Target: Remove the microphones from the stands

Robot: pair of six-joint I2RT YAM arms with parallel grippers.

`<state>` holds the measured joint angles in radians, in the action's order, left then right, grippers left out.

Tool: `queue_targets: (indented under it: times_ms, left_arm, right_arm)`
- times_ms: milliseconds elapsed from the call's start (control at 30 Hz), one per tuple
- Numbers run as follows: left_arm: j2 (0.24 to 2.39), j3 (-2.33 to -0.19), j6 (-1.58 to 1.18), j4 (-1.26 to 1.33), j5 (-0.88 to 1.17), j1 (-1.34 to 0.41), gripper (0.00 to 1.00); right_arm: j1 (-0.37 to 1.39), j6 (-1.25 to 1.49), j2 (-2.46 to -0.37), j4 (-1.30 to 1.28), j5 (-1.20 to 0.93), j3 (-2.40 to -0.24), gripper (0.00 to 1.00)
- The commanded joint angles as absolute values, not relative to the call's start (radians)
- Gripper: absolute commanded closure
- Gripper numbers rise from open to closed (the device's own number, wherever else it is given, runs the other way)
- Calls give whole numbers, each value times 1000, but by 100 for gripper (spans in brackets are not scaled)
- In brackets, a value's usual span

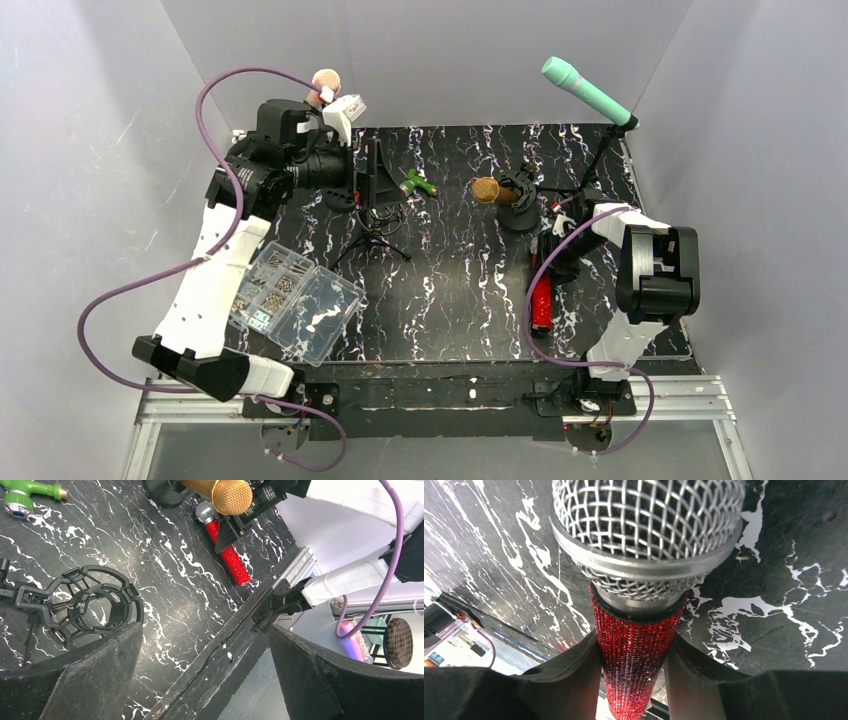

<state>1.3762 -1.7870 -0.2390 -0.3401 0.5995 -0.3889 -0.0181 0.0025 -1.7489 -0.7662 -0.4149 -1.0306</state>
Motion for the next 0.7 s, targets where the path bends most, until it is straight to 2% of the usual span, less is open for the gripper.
queue_targets:
  times_ms: [0, 200, 400, 667]
  left_arm:
    - [1393, -1795, -252, -332, 618, -385, 2]
    - [1400, -1794, -256, -330, 628, -385, 2]
    - [1393, -1807, -261, -331, 648, -385, 2]
    - [1385, -1810, -268, -333, 659, -385, 2]
  right_arm:
    - [-15, 20, -1755, -780, -435, -1078, 88]
    - [19, 29, -1759, -779, -406, -1080, 82]
    - [60, 42, -1779, -789, -361, -1089, 68]
    - [63, 56, -1792, -791, -323, -1094, 65]
